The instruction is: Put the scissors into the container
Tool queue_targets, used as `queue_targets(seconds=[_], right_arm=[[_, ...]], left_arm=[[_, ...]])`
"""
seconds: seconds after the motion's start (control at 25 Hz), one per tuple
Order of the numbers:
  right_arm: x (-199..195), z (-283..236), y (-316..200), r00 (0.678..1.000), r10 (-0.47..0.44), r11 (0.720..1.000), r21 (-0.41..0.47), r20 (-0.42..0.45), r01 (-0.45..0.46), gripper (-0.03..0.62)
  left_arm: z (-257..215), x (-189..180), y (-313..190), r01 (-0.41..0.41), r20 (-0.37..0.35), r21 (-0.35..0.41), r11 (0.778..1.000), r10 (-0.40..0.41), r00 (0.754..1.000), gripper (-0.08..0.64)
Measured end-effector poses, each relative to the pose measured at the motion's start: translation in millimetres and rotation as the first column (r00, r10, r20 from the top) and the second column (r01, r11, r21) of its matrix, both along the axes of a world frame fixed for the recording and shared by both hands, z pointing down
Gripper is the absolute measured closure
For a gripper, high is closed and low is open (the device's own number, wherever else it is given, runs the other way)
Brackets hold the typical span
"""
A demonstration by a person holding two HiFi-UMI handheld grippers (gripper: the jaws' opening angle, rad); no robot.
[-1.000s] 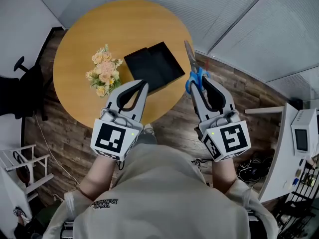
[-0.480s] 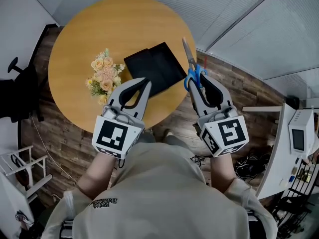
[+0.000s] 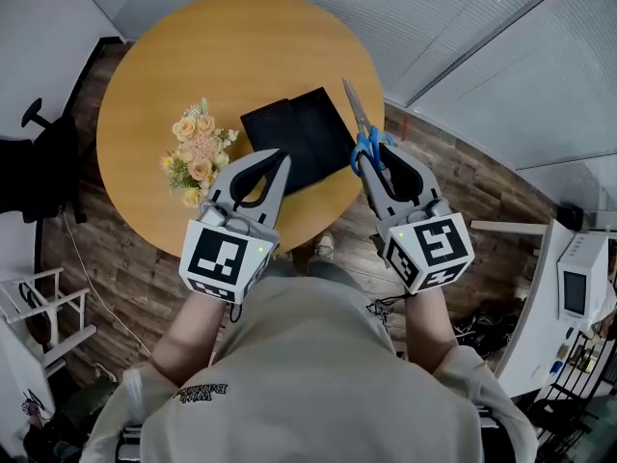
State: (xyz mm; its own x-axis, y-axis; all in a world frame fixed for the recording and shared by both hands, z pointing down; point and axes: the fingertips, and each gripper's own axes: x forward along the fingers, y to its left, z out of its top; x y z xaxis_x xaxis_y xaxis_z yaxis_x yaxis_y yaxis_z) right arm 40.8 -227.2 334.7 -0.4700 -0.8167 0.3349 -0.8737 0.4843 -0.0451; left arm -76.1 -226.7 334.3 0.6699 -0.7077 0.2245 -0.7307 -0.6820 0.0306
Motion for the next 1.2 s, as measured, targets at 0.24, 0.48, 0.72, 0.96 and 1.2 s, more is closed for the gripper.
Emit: queue_targets(seconds=[0.24,0.48,0.72,0.96,1.2], right_arm=[[9.6,28.3,-18.4,0.994,0.025,0.995,-0.102,0.107,-0.014,0.491],[12.2,56.3,-37.1,0.995,0.018,0.987,-0.159,0.095,-0.003,0.491],[13.5,101.5,-52.2,0.999,-0.001,0.974,-0.227,0.046,0.012,0.491],[12.4,143.4,-63.4,1.0,-0.026,0.955,-0.295,0.0,0.025,0.491],[7.6,192.6,-69.7,0.996,-0.07,0.929,-0.366,-0.048,0.047,0.491]], left_arm=[[9.3,13.7,-6.8,0.015,0.006,-0.019,1.0,-0.015,1.0,0.538],[21.9,19.0,-19.5,0.04,0.018,-0.037,0.999,-0.04,0.999,0.538],[58.1,24.7,-35.1,0.063,0.064,-0.091,0.994,-0.057,0.996,0.538],[92.0,27.6,-48.7,0.096,0.068,-0.153,0.984,-0.086,0.994,0.538],[121.6,28.1,-56.4,0.113,0.007,-0.254,0.961,-0.115,0.993,0.538]])
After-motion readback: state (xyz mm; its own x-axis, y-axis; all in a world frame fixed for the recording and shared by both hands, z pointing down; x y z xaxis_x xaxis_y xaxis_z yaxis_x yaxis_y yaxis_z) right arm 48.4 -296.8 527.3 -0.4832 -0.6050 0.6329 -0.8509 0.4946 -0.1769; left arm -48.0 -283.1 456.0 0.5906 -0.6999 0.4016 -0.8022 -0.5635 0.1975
